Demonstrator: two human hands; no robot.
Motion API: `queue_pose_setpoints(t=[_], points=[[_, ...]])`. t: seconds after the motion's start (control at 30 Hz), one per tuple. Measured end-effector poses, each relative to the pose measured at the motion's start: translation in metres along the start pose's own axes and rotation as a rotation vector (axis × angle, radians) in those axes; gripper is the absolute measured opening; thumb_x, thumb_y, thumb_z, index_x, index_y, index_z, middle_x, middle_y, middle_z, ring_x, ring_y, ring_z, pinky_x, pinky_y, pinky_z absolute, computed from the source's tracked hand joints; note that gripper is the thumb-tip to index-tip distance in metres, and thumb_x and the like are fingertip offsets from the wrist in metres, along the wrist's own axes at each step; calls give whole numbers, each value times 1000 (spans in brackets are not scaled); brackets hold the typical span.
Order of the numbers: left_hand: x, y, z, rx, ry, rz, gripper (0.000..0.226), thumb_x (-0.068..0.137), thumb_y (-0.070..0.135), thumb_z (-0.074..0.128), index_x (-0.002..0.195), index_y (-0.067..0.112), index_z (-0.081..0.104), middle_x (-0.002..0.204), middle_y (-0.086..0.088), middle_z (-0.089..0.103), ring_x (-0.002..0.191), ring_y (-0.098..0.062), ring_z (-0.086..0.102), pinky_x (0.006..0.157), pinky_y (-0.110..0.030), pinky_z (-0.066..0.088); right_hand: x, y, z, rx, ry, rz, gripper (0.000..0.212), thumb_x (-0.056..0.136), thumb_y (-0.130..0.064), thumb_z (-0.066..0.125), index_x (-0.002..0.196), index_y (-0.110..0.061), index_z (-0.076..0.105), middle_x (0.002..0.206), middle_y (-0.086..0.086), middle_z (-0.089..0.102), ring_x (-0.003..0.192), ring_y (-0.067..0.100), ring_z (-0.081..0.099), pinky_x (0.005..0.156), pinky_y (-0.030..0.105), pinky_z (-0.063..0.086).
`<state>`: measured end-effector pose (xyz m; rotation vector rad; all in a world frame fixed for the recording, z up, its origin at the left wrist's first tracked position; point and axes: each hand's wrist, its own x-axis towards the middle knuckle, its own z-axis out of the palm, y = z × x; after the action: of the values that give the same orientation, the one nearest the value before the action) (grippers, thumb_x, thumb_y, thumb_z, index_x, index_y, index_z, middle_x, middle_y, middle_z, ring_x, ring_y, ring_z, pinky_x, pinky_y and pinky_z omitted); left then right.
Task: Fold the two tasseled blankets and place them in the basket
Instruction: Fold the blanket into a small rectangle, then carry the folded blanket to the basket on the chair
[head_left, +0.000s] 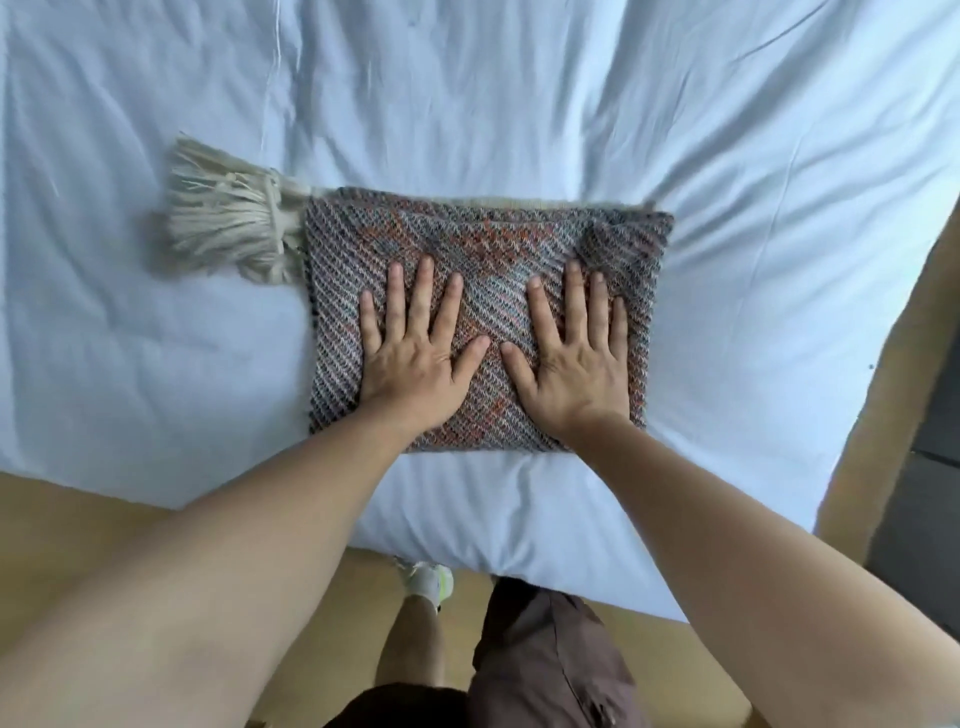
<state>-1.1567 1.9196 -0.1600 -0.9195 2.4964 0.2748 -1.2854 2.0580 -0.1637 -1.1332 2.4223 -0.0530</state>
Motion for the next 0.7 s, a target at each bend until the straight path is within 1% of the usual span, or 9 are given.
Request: queue_pose_setpoints(t=[0.1,0.13,0.2,0.27,0.33,0.4,0.5,0.63,0.7], points=[[-15,-7,-29,-138,106,15,83,95,73,27,162,32,-1,171,-4,-10,156,-28,-11,124,-57,0,-15,-2,-28,142,146,-9,75,99,-63,43,162,-26,25,171,12,14,158,32,11,127,51,10],[-22,-10,-39,-205,181,-52,87,93,74,36,162,30,8,171,-7,-2,157,-30,-3,125,-54,3,-21,0,-36,225,260,25,75,97,-59,53,159,-21,35,168,15,24,155,33,20,126,48,15],[-29,-20,-56,-426,285,-371,93,86,71,56,159,24,23,166,-15,20,152,-34,20,122,-51,16,-27,8,-50,444,392,284,79,91,-54,66,154,-14,41,158,19,38,146,33,36,121,44,26],[-22,-40,-65,-853,195,-700,91,73,67,72,145,20,45,146,-13,51,134,-34,49,111,-49,41,-25,20,-60,823,269,654,87,80,-62,72,148,-18,42,143,12,53,132,29,52,114,42,38],[-12,-61,-83,-1287,5,-868,82,55,61,84,123,19,65,119,-5,73,110,-30,68,99,-47,53,-18,30,-71,1221,75,864,86,70,-64,79,136,-20,47,126,4,65,114,25,66,104,44,51],[-9,-72,-104,-1480,-218,-814,71,55,42,91,117,17,69,108,-5,78,102,-29,73,94,-48,55,-14,43,-85,1441,-71,840,70,75,-44,86,128,-11,55,118,9,72,103,26,73,93,44,59],[-16,-66,-138,-1454,-320,-665,46,74,20,84,116,12,68,107,-8,77,97,-27,72,79,-38,54,-24,47,-112,1579,-194,797,47,82,-19,83,120,2,65,109,17,77,98,32,76,91,44,61],[-36,-47,-190,-1396,-276,-428,34,83,14,79,113,16,64,100,-5,74,89,-22,72,79,-38,57,-59,34,-157,1573,-31,772,28,86,-12,79,108,1,69,100,19,78,89,31,77,78,38,64],[-49,-40,-217,-1395,-243,-276,36,83,12,79,112,21,60,101,-5,74,89,-23,72,74,-36,57,-86,28,-182,1613,88,789,31,87,-16,79,111,0,68,100,20,78,90,35,77,81,46,64]])
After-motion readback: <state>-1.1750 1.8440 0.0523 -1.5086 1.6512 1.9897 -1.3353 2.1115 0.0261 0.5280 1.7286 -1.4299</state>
